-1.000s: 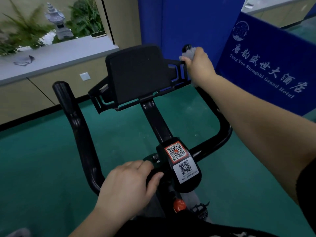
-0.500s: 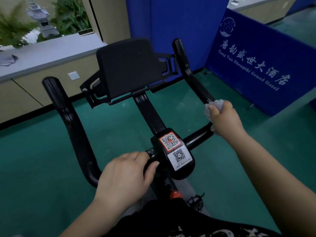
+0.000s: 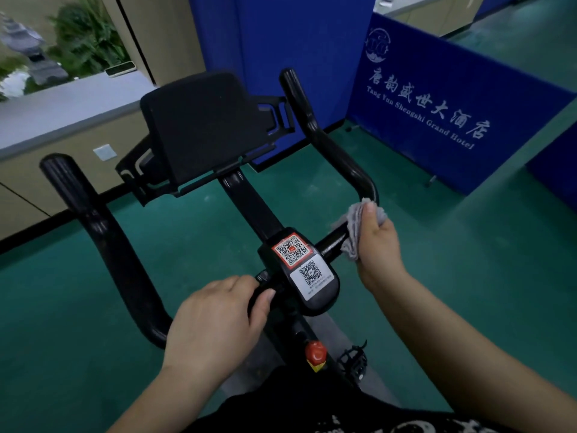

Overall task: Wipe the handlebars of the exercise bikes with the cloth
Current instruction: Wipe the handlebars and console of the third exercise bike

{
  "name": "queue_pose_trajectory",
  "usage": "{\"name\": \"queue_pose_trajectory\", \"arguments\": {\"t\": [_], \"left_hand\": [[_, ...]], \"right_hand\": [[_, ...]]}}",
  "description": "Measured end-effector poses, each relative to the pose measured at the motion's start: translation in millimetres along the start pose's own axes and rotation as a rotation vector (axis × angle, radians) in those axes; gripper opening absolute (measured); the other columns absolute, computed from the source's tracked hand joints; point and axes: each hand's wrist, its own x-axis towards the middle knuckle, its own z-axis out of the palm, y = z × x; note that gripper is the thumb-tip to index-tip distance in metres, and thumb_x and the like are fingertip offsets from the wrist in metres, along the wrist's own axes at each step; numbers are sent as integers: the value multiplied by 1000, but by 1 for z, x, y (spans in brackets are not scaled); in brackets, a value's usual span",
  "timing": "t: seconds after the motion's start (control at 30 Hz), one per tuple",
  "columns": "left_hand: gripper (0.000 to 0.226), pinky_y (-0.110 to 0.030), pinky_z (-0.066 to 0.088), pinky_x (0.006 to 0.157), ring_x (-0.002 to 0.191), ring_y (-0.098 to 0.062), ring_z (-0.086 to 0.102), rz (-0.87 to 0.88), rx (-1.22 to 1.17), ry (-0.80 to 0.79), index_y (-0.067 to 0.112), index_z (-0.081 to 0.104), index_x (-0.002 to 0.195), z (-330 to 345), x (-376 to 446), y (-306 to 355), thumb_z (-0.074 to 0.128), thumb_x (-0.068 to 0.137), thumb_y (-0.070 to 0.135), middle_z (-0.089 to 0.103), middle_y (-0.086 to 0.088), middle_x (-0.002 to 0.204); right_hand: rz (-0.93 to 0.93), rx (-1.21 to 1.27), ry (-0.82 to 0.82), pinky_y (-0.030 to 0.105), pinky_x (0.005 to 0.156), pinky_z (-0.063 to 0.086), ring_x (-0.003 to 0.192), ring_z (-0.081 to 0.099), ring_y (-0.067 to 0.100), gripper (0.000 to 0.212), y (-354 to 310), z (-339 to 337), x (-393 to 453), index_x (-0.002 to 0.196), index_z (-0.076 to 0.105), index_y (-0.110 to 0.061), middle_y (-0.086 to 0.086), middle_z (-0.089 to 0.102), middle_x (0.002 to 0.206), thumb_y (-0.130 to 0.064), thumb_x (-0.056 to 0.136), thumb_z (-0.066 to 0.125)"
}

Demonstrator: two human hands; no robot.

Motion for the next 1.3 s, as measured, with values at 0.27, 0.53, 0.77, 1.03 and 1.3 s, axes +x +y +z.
{"name": "queue_pose_trajectory", "arguments": {"t": [0.27, 0.53, 0.77, 1.03, 1.3], "left_hand": [[38, -26, 31, 44, 55, -17, 58, -5, 1, -7, 28, 58, 73, 0, -1, -1, 32, 86, 53, 57, 8, 60], [38, -29, 38, 43, 56, -18, 59, -4, -8, -8, 28, 59, 74, 1, -1, -2, 33, 86, 54, 58, 8, 60], [37, -30, 40, 43, 56, -19, 59, -14, -4, 5, 27, 58, 72, 1, 0, 0, 36, 84, 53, 58, 6, 60], [35, -30, 40, 42, 53, -19, 58, -14, 3, 20, 25, 57, 69, 0, 2, 3, 39, 83, 51, 57, 6, 58], [34, -30, 39, 42, 52, -19, 57, -9, 0, 33, 24, 55, 68, 0, 1, 2, 40, 83, 51, 55, 7, 57]], "right_hand": [[119, -51, -104, 49, 87, 56, 94, 70, 29, 66, 27, 3, -27, 113, 58, -7, 14, 71, 104, -63, 78, 54], [-208, -209, 212, 47, 81, 56, 92, 64, 32, 37, 3, -26, -3, 115, 51, -13, 13, 64, 105, -41, 92, 52], [-625, -873, -69, 20, 97, 31, 119, 48, 18, 52, -36, -21, 20, 137, 44, -16, 2, 51, 130, -25, 89, 62], [-631, -1232, -214, 38, 90, 39, 117, 47, 38, 59, -69, 31, 97, 140, 33, -5, 20, 44, 131, -30, 92, 57], [-725, -1169, -183, 36, 90, 40, 114, 48, 33, 42, -106, 130, 141, 128, 42, -2, 21, 45, 128, -24, 95, 51]]}}
